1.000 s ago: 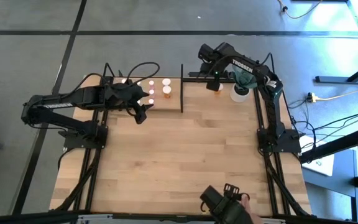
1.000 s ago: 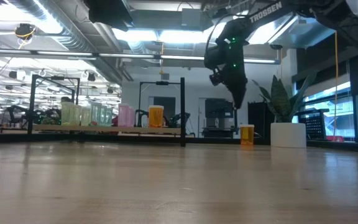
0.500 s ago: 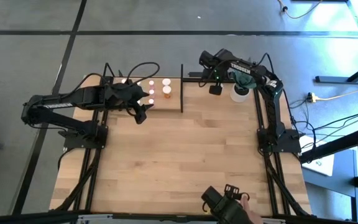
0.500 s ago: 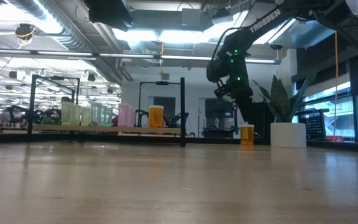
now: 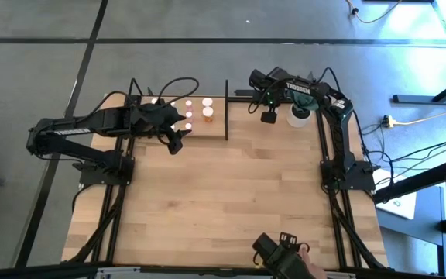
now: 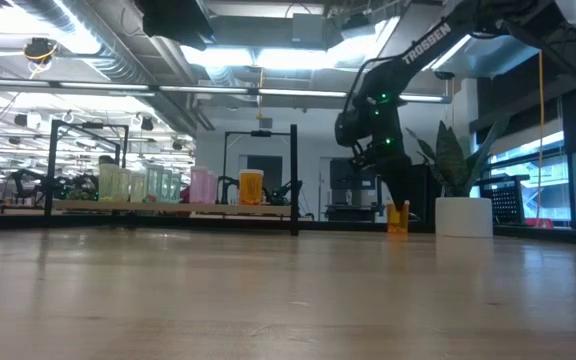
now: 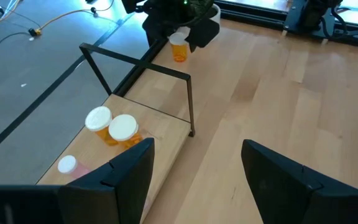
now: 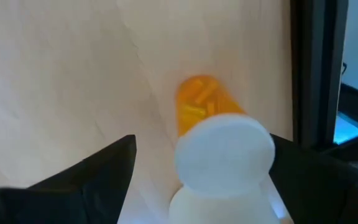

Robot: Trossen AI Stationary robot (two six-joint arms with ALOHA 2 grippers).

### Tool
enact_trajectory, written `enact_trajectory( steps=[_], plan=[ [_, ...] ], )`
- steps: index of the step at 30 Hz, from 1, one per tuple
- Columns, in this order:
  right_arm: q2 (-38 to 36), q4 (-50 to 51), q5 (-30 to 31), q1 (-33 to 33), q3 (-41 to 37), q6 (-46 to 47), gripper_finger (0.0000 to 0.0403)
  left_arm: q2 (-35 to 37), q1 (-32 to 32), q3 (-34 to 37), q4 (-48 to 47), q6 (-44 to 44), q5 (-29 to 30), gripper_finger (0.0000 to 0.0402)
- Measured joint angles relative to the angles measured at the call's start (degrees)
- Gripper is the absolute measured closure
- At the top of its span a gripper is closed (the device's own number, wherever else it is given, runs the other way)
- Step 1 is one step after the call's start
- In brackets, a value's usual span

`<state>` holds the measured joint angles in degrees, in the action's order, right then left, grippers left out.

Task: Pick and place medicine bottles onto shelf by color
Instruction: Put the orange pill bottle on the shelf and align it with the other orange pill bottles

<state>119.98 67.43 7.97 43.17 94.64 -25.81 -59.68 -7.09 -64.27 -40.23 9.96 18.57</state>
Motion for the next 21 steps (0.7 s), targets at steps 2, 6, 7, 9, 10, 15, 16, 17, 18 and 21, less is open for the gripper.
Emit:
enact_trajectory(
  steps=[2, 6, 7, 9, 10, 15, 16, 17, 18, 21],
  plan=[
    [0.00, -1.16, -0.57, 0.12, -0.52, -0.02, 0.0063, 0.00, 0.00, 0.00, 0.00, 0.00, 0.00, 0.0166],
    [0.00, -1.80, -0.68, 0.19, -1.00, 0.00, 0.0074, 0.00, 0.00, 0.00, 0.00, 0.00, 0.00, 0.0166],
    [0.00, -1.85, -0.68, 0.19, -0.98, 0.02, 0.0077, 0.00, 0.00, 0.00, 0.00, 0.00, 0.00, 0.0166],
    [0.00, -1.87, -0.70, 0.16, -0.97, 0.02, 0.0085, 0.00, 0.00, 0.00, 0.00, 0.00, 0.00, 0.0166],
    [0.00, -1.93, -0.70, 0.16, -0.97, 0.03, 0.0089, 0.00, 0.00, 0.00, 0.00, 0.00, 0.00, 0.0166],
    [0.00, -1.94, -0.68, 0.16, -0.97, 0.14, 0.0122, 0.00, 0.00, 0.01, 0.00, 0.00, 0.00, 0.0166],
    [0.00, -1.94, -0.68, 0.16, -0.97, 0.16, 0.0131, 0.00, 0.00, 0.02, 0.00, 0.00, 0.00, 0.0166],
    [0.00, -1.94, -0.68, 0.16, -0.97, 0.16, 0.0139, 0.00, 0.00, 0.02, 0.00, 0.00, 0.00, 0.0166],
    [0.00, -1.94, -0.68, 0.16, -0.97, 0.18, 0.0147, 0.00, 0.00, 0.02, 0.00, 0.00, 0.00, 0.0166],
    [0.00, -1.92, -0.66, 0.16, -0.97, 0.45, 0.0173, 0.00, -0.01, 0.02, 0.00, 0.00, 0.01, 0.0166]
  ],
)
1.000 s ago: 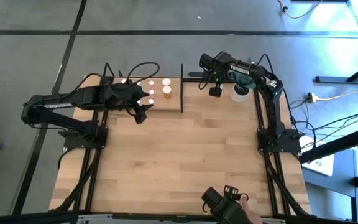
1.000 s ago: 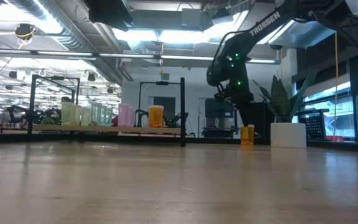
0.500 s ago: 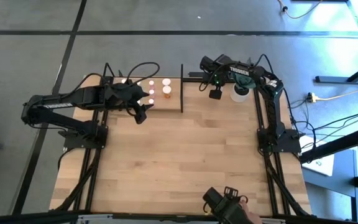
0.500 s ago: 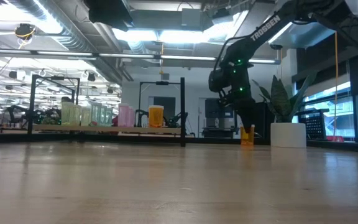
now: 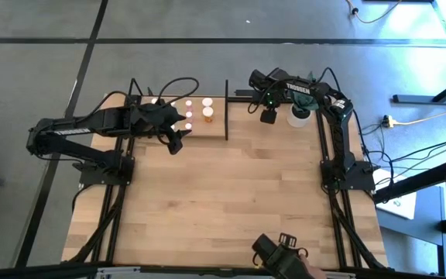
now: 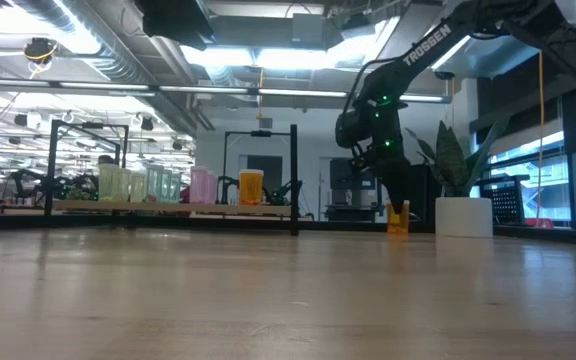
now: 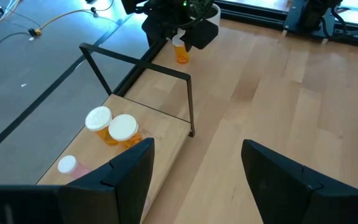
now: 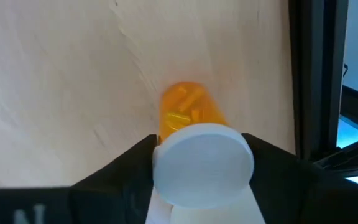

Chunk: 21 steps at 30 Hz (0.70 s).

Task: Pick and place medicine bottles onto shelf by color
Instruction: Put the orange pill bottle on the shelf and align it with the other orange pill bottles

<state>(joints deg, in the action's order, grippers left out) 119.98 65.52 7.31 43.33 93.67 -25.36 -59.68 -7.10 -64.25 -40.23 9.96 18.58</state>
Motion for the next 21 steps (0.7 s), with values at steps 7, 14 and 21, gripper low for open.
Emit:
enact_trajectory(
  steps=[7, 14, 21],
  plan=[
    [0.00, 1.13, -0.02, -0.47, 0.00, 2.88, 0.0197, 0.00, 0.01, 0.00, 0.00, 0.00, -0.01, 0.0166],
    [0.00, 2.48, 0.04, -3.18, 0.00, 3.03, 0.0184, 0.00, 0.01, 0.00, 0.00, 0.00, -0.01, 0.0166],
    [0.00, 4.51, -0.04, -8.57, 0.02, 3.05, 0.0190, 0.00, 0.01, 0.00, 0.00, 0.00, -0.01, 0.0166]
  ],
)
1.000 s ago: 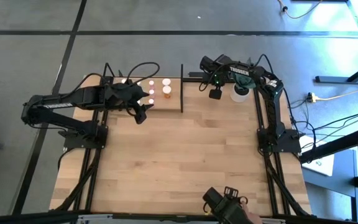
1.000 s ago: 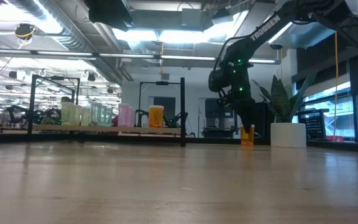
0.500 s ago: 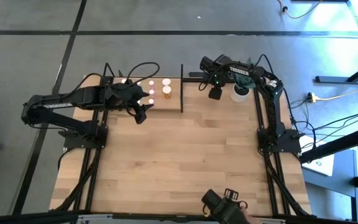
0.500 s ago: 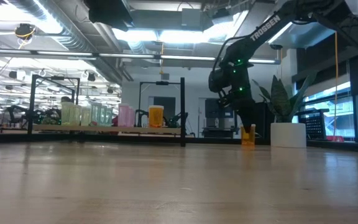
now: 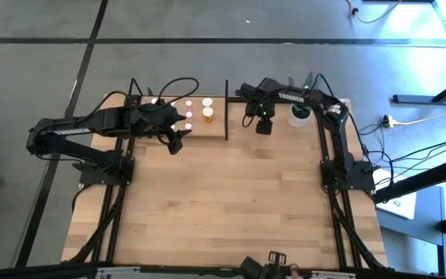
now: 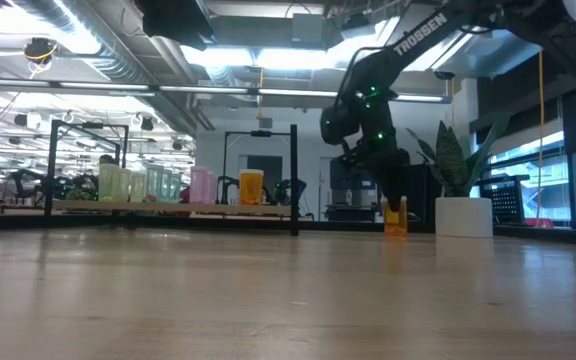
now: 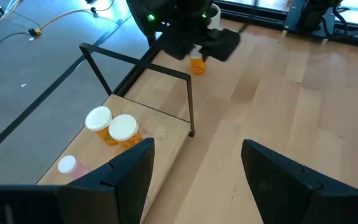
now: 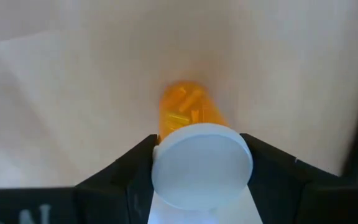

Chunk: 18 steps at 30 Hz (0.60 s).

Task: Pick and place medicine bottles onto shelf by color
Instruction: Put the orange pill bottle on the shelf and align it with the other orange pill bottles

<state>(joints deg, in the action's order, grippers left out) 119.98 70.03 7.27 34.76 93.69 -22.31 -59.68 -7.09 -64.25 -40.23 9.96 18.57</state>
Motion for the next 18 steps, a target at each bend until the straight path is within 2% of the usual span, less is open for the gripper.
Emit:
enact_trajectory(
  steps=[6, 13, 18],
  plan=[
    [-0.16, 5.16, -6.25, -4.46, 0.02, 3.40, 0.0188, 0.00, 0.00, 0.00, 0.02, 0.03, 0.01, 0.0166],
    [-5.12, 6.22, -6.36, -10.63, 0.05, 7.51, 0.0188, 0.00, 0.00, 0.00, 0.01, -0.02, 0.01, 0.0166],
    [-10.92, 8.01, -6.49, -15.06, 0.07, 13.81, 0.0188, 0.00, -0.01, 0.00, 0.00, -0.04, 0.00, 0.0166]
  ],
)
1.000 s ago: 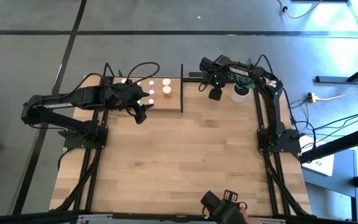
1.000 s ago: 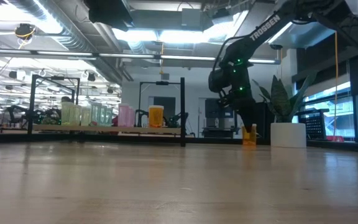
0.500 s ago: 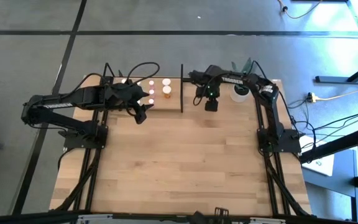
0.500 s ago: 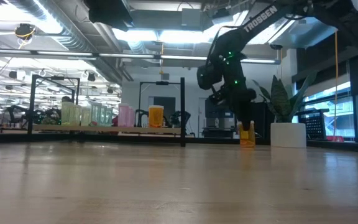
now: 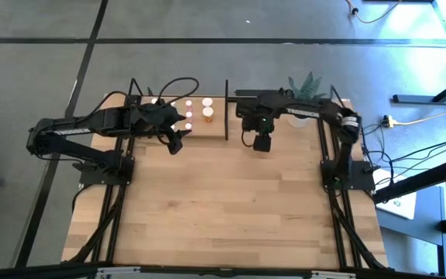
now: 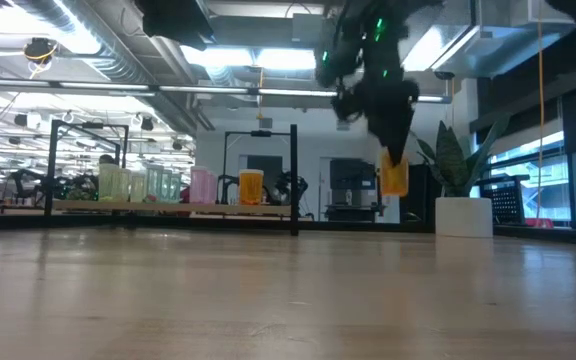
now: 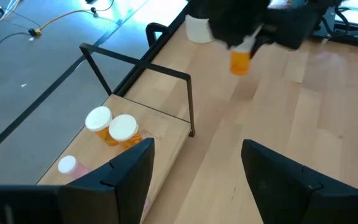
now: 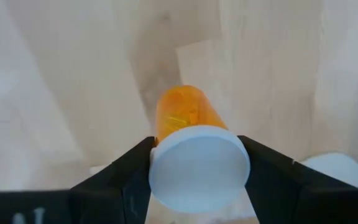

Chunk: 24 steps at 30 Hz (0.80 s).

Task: Pick and place medicine bottles onto shelf by color
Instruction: Put the orange pill bottle on the shelf and align it with the other orange pill bottles

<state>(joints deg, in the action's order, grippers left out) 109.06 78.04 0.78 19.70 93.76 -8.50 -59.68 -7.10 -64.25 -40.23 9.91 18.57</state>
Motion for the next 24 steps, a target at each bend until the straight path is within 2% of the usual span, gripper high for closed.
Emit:
enact_trajectory(
  steps=[4, 8, 14, 24],
  plan=[
    [-4.21, 2.30, 0.20, -4.69, 1.50, 6.06, 0.0187, 0.00, -0.01, 0.00, 0.00, 0.00, 0.02, 0.0166],
    [-4.67, 7.27, 2.70, -10.12, 7.01, 9.68, 0.0187, 0.00, 0.01, 0.00, 0.00, 0.00, 0.00, 0.0166],
    [-1.51, 8.78, 4.48, -15.50, 18.64, 10.40, 0.0188, 0.02, 0.01, 0.00, -0.22, -0.02, 0.00, 0.0166],
    [8.08, 9.07, 4.78, -18.12, 39.39, 9.05, 0.0193, 0.02, -0.02, 0.00, -1.57, -0.04, -0.03, 0.0166]
  ],
)
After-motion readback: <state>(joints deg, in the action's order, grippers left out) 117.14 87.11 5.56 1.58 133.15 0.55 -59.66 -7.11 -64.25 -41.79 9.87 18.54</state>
